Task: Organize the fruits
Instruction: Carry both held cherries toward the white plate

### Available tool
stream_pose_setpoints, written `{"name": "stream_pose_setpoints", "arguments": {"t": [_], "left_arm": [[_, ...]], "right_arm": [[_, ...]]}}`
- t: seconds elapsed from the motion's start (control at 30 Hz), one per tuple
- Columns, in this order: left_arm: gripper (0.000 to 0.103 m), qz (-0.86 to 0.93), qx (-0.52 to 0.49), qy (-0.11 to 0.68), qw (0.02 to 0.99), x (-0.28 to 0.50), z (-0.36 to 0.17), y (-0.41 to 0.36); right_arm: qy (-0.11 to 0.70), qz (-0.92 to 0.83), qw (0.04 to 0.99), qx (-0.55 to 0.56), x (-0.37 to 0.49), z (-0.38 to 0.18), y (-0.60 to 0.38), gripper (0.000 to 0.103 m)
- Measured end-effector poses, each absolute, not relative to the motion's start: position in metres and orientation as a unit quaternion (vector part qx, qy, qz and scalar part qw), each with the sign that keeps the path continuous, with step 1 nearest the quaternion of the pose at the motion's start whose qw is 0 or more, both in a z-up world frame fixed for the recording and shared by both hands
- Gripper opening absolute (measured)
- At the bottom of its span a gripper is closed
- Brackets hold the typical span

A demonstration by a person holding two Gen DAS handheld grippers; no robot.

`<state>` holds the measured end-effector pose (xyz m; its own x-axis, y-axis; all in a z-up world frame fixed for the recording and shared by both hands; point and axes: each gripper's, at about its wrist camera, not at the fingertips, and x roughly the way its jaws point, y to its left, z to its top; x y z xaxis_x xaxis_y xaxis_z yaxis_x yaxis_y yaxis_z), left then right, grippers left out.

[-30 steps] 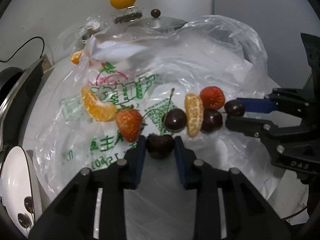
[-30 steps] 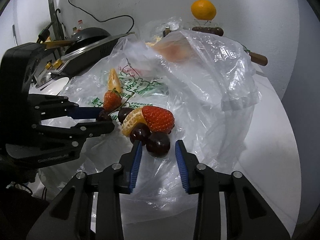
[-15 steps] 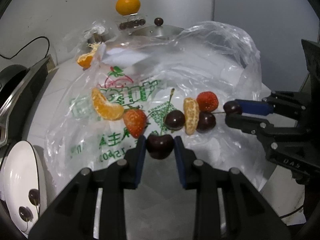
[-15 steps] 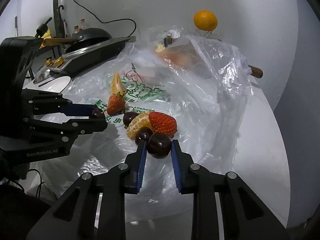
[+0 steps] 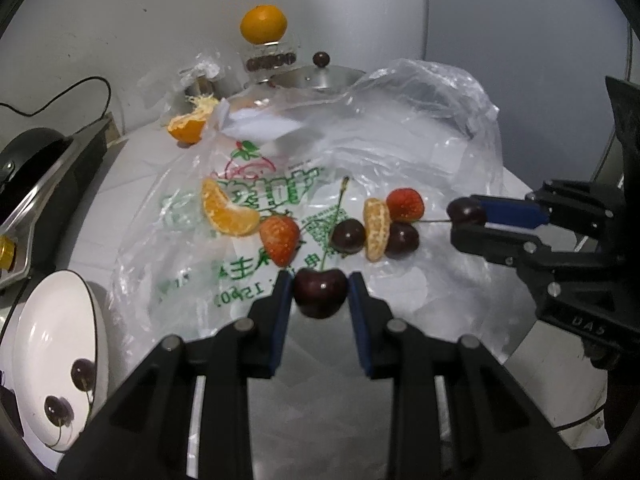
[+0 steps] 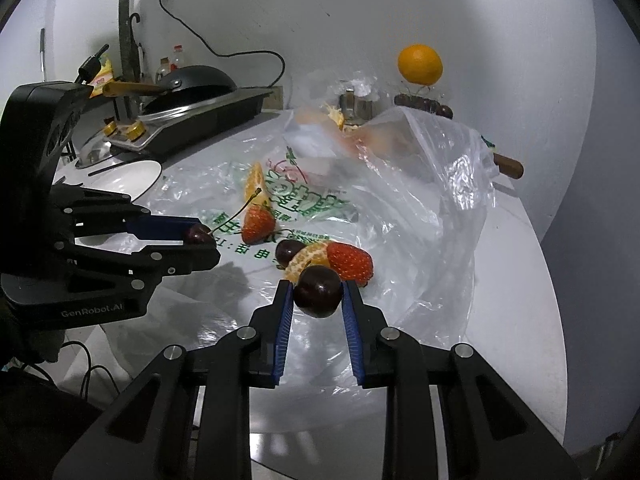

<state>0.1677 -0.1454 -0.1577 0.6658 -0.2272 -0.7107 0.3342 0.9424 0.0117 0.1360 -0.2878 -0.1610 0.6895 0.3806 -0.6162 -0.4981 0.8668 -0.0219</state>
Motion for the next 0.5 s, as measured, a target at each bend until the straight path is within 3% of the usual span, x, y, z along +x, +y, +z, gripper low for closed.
{"name": "stream_pose_setpoints", "arguments": {"t": [0.5], "left_arm": [[0.029,-0.144,0.054,0.364,0.919,0.142,-0.147,-0.118]], "right_arm": [[0.299,0.259,0.912,-0.111,0.117,-0.148,-0.258,0.026]]}}
